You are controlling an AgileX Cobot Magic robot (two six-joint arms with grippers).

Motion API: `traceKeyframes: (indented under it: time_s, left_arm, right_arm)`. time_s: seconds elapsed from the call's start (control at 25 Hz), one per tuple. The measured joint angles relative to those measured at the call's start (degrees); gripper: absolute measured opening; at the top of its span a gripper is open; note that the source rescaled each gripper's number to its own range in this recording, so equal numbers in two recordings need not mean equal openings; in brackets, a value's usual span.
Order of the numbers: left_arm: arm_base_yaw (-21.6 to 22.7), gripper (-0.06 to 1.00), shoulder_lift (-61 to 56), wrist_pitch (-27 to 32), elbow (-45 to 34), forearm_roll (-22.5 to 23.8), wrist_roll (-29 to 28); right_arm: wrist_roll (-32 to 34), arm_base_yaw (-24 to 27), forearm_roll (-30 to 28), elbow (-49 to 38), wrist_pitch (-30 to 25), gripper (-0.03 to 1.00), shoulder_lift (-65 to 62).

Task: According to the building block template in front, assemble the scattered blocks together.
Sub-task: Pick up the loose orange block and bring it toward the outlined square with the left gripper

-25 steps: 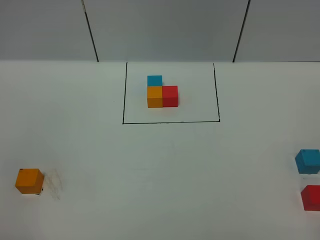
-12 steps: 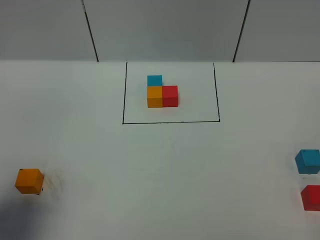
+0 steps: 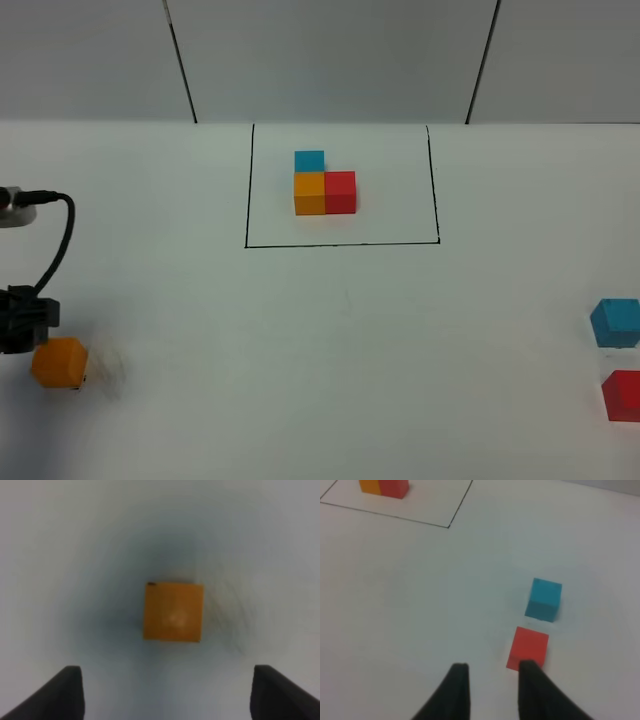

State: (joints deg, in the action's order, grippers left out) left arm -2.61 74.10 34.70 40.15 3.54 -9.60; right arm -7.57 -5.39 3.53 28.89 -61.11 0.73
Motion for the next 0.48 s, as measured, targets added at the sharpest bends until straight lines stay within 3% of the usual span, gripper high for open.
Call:
traceKeyframes:
  time_s: [0.48]
  left_arm:
    - [0.0,0.50,12.8,-6.9,0.0,-0.2,0.0]
  right_arm:
    - [0.0,0.0,0.0,0.0,0.0,0.00,0.0]
